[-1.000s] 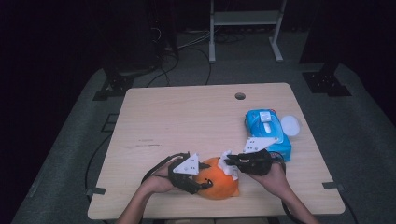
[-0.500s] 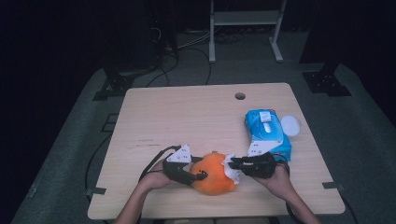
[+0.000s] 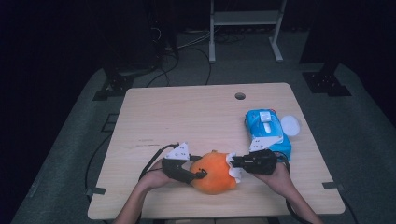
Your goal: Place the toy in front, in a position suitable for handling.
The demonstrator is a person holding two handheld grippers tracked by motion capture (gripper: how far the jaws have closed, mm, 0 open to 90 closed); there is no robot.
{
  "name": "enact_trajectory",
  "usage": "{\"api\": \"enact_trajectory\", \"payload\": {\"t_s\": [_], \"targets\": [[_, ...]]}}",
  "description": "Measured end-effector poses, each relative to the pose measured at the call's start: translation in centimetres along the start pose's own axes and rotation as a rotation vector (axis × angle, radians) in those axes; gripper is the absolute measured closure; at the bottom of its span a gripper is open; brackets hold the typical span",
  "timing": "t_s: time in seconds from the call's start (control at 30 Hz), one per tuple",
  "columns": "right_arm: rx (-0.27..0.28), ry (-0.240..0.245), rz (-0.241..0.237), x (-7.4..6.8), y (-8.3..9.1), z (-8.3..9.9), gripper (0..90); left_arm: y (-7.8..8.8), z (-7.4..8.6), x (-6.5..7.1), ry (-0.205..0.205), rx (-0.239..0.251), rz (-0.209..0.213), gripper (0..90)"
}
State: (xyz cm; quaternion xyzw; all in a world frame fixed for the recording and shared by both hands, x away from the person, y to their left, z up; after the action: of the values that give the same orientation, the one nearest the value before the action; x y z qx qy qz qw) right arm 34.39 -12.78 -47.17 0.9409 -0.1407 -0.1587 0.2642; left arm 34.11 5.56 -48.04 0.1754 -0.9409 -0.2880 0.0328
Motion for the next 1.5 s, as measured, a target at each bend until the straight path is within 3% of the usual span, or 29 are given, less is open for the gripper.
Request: {"api": "enact_trajectory", "payload": {"t_s": [0.2, 0.33, 0.43, 0.53, 0.6, 0.73, 0.8, 0.9, 0.97, 1.13, 1.23, 1.3, 1.33, 1.43, 1.5], "targets": [[-0.078, 0.016, -0.066, -0.9, 0.4, 1.2, 80.3, -0.1, 0.1, -0.3, 0.011, -0.005, -0.012, 37.7], [-0.069, 0.065, -0.102, -2.0, 0.4, 0.3, 80.3, -0.3, -0.1, -0.3, 0.017, -0.003, -0.013, 37.8], [-0.047, 0.081, -0.083, -2.2, 0.0, -0.5, 80.3, -0.3, -0.1, -0.3, 0.020, -0.006, -0.016, 37.9], [-0.048, 0.055, -0.058, -1.4, -0.1, -0.4, 80.3, -0.3, -0.1, -0.5, 0.028, -0.005, -0.025, 37.7], [-0.083, 0.067, -0.018, -0.9, 0.1, 0.2, 80.4, -0.3, -0.2, -0.5, 0.029, -0.007, -0.029, 37.6], [-0.089, 0.087, -0.047, -2.0, 0.3, 0.3, 80.3, -0.5, -0.3, -0.4, 0.031, -0.006, -0.031, 37.6], [-0.065, 0.118, -0.106, -3.5, -0.1, -0.5, 80.3, -0.6, -0.3, -0.4, 0.037, -0.002, -0.031, 37.6], [-0.075, 0.158, -0.089, -4.2, -0.8, -1.3, 80.3, -0.6, -0.4, -0.3, 0.028, -0.009, -0.041, 37.4], [-0.065, 0.146, -0.082, -3.8, -1.0, -1.3, 80.4, -0.6, -0.5, -0.3, 0.035, 0.003, -0.046, 36.2], [-0.049, 0.102, -0.050, -2.4, -0.7, -0.6, 80.4, 0.6, -1.6, -0.8, 0.063, 0.028, -0.059, 18.5], [-0.038, 0.076, -0.013, -1.4, 0.0, -0.4, 80.4, 0.7, -1.2, -0.5, 0.058, 0.008, -0.027, 14.3], [-0.032, 0.057, 0.002, -0.8, 0.4, -0.2, 80.4, 0.2, -0.9, -0.3, 0.083, 0.005, -0.006, 15.6], [-0.027, 0.049, 0.006, -0.6, 0.5, -0.2, 80.4, 0.0, -0.9, -0.2, 0.083, 0.010, 0.008, 20.7], [-0.028, 0.062, 0.027, -0.8, 0.6, -0.4, 80.4, -0.1, -1.2, 0.0, 0.046, 0.018, -0.008, 32.5], [-0.005, 0.094, 0.024, -1.7, 0.6, -1.2, 80.5, 0.0, -1.5, 0.0, 0.032, 0.027, -0.021, 40.0]]}}
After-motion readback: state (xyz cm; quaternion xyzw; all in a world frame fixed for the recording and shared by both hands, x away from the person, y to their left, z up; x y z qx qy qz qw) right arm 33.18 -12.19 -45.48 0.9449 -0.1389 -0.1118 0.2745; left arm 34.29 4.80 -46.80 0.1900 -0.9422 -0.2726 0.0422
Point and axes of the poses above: each handheld gripper's, and its own axes: y roughly backward along the jaws, z roughly out of its underside, x roughly to its right, the point moved 8 cm from there along -y, roughly forward along the jaws, and after that the axes turned 8 degrees about -z, right-handed, at the moved point
